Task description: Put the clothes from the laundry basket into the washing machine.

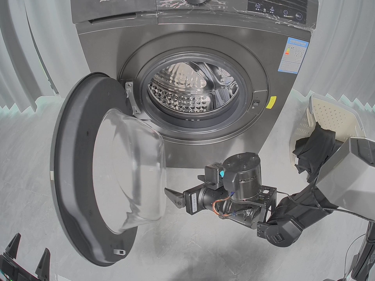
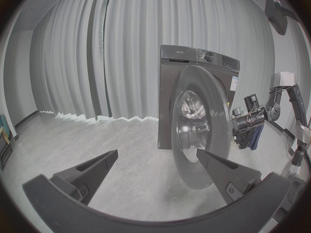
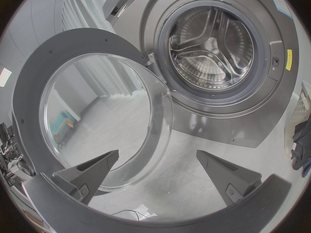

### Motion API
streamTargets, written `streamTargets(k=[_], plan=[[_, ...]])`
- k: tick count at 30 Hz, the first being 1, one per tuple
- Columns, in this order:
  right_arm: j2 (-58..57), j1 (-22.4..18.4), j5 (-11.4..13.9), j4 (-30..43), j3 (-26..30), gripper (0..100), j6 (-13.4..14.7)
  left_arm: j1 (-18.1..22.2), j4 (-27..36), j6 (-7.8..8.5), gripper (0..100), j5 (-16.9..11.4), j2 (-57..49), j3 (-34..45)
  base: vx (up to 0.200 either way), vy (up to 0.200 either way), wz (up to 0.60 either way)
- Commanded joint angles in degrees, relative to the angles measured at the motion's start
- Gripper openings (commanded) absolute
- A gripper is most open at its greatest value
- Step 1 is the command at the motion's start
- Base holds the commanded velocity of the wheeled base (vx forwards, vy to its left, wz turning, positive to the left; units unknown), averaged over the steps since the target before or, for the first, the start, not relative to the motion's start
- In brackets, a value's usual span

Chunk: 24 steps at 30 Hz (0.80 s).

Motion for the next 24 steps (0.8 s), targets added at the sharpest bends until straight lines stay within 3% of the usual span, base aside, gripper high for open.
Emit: streamTargets(k=[1, 9, 14, 20, 24], plan=[[0.74, 0.00, -0.02, 0.00, -1.34, 100, 0.14, 0.00, 0.01, -0.03, 100, 0.01, -0.86, 0.92, 0.000, 0.000, 0.00], [1.53, -0.61, 0.16, 0.18, -4.68, 100, 0.05, 0.00, 0.01, -0.03, 100, 0.01, -0.86, 0.92, 0.000, 0.000, 0.00], [4.16, -0.08, 0.95, 0.09, -7.58, 100, 0.05, 0.00, 0.01, -0.03, 100, 0.01, -0.86, 0.92, -0.200, 0.000, 0.00], [7.24, 0.53, 0.95, 0.70, -12.51, 100, 0.05, 0.00, 0.01, -0.03, 100, 0.01, -0.86, 0.92, -0.033, 0.000, 0.00], [11.72, 2.29, 0.69, 1.32, -19.10, 100, 0.05, 0.00, 0.01, -0.03, 100, 0.01, -0.86, 0.92, 0.000, 0.000, 0.00]])
